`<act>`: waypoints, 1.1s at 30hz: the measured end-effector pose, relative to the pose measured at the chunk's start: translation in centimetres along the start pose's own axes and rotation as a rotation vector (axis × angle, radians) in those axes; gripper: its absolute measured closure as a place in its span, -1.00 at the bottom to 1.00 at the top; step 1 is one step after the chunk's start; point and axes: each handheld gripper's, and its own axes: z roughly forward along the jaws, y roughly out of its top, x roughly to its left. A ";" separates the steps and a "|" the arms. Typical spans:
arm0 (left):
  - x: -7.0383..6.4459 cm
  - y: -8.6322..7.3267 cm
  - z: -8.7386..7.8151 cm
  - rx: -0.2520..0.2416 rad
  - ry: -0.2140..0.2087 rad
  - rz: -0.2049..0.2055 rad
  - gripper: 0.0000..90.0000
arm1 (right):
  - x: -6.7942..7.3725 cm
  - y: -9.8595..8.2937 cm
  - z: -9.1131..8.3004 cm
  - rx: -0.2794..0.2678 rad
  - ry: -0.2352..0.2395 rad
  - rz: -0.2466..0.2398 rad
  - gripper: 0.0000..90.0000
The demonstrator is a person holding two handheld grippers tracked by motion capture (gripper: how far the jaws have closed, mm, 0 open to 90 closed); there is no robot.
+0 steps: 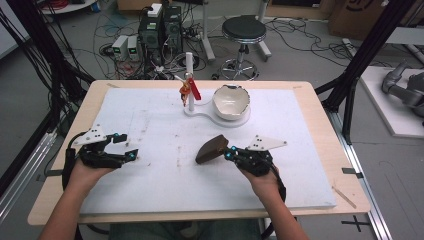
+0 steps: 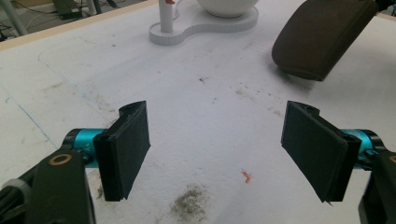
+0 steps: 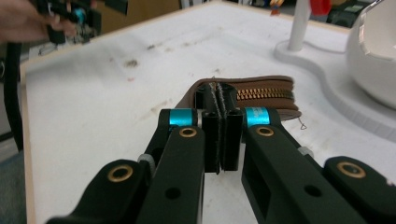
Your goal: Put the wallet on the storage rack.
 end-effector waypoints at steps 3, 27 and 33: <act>0.0 0.0 0.0 -0.002 0.004 0.003 -0.48 | -0.3 0.3 -0.5 -0.015 -0.004 0.004 1.00; 0.0 -0.1 0.0 -0.005 0.005 -0.001 -0.47 | -3.1 3.5 -2.4 -0.195 -0.035 0.073 1.00; 0.0 -0.1 0.1 -0.005 0.005 0.002 -0.47 | -4.2 4.1 -2.7 -0.210 -0.064 0.080 1.00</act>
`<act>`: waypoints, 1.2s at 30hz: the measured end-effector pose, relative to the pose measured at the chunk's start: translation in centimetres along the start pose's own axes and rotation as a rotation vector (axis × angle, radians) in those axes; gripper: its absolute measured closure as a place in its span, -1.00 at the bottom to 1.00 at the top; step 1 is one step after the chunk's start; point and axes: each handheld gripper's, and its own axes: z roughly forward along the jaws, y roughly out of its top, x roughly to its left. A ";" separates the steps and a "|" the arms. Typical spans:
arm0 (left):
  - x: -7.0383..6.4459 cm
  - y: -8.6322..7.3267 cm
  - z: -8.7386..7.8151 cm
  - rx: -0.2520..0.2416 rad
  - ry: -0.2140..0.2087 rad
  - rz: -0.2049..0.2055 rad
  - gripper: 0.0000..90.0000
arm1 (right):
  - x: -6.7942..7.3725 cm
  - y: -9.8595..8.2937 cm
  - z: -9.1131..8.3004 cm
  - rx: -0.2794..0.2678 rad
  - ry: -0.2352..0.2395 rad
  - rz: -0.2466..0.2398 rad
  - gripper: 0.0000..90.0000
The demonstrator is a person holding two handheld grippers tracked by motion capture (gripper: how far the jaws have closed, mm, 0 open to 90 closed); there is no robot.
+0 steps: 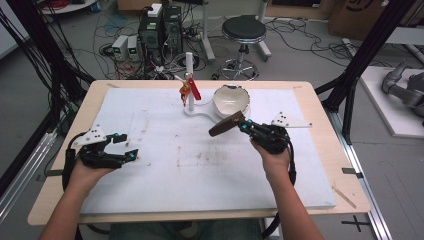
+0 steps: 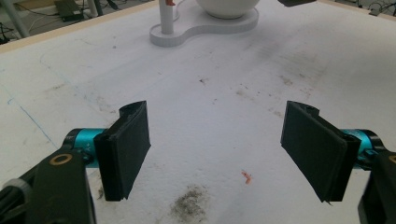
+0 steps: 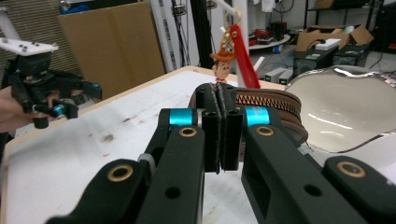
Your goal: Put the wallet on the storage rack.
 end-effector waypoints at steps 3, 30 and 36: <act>0.1 -0.1 0.1 0.006 0.001 0.000 -0.47 | -0.4 0.6 0.1 0.008 -0.007 -0.008 1.00; 0.2 -0.2 0.1 0.004 0.002 -0.008 -0.47 | -5.0 6.6 3.9 0.030 -0.164 -0.033 1.00; 0.1 -0.1 0.0 0.001 -0.001 -0.006 -0.47 | -5.5 6.2 5.0 0.049 -0.191 -0.036 1.00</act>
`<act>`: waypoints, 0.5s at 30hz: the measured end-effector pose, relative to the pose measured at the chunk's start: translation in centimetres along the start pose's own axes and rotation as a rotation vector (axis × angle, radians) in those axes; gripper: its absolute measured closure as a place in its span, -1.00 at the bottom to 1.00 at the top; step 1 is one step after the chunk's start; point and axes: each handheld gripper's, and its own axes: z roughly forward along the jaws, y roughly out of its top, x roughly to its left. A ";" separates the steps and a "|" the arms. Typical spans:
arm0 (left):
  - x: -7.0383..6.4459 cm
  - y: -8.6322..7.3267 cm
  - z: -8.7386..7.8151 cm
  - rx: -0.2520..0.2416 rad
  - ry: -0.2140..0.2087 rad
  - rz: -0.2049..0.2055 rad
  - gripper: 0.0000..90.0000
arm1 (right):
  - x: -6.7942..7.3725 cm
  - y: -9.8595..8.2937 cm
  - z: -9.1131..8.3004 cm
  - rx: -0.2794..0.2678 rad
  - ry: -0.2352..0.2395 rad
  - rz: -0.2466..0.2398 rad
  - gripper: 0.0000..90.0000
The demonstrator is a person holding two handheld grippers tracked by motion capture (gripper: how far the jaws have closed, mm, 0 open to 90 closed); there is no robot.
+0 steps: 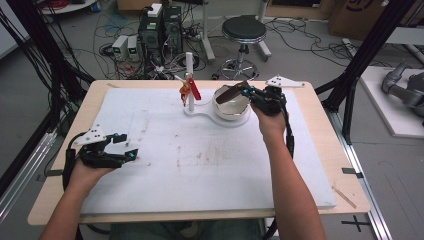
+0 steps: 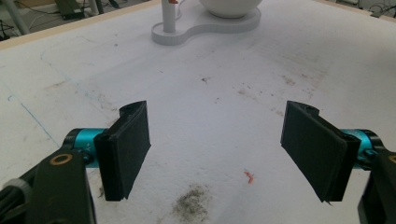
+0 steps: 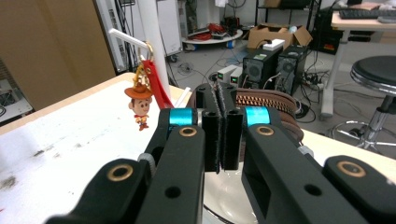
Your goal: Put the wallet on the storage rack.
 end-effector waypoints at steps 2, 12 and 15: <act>-0.1 0.0 0.1 -0.003 -0.003 -0.002 -0.47 | -0.2 -0.3 0.5 0.010 -0.003 0.020 1.00; -0.2 0.0 0.2 -0.003 -0.008 -0.001 -0.47 | -1.2 -1.2 1.8 0.053 -0.061 0.043 1.00; -0.1 0.0 0.2 -0.004 -0.008 -0.004 -0.47 | -1.4 -1.4 1.9 0.059 -0.068 0.051 1.00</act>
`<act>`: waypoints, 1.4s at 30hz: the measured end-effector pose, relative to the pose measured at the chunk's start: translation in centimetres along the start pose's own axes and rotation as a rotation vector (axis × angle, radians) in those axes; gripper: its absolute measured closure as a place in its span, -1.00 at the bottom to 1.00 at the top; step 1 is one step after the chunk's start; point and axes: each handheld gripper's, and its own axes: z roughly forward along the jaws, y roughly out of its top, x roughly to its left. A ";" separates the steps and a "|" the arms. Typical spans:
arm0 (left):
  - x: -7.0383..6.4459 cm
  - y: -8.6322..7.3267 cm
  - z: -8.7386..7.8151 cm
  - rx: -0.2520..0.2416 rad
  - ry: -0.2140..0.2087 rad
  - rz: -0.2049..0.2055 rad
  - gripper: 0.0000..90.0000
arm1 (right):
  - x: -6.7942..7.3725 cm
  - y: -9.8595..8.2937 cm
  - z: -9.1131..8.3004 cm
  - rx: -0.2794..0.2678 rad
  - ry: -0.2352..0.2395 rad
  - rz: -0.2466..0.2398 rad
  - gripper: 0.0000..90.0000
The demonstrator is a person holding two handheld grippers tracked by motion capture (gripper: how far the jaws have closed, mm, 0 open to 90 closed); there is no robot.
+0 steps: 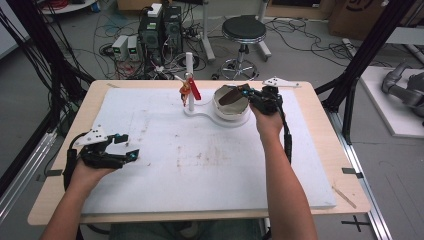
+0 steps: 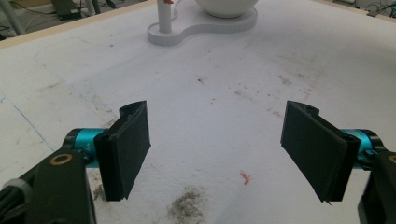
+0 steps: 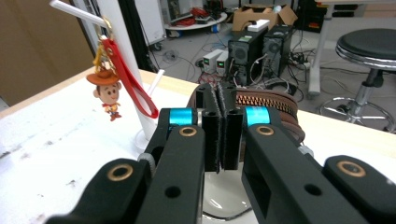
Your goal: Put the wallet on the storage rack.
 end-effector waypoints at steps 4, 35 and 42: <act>0.1 0.0 -0.1 -0.003 0.002 0.000 -0.47 | -0.1 -0.6 0.6 0.024 -0.009 0.017 1.00; -0.4 0.4 -0.1 -0.011 -0.010 0.015 -0.47 | 1.0 0.5 -3.8 -0.004 0.040 -0.017 0.01; -0.4 0.4 -0.1 -0.011 -0.010 0.014 -0.47 | 1.2 -0.9 -5.4 -0.041 0.052 -0.027 -0.02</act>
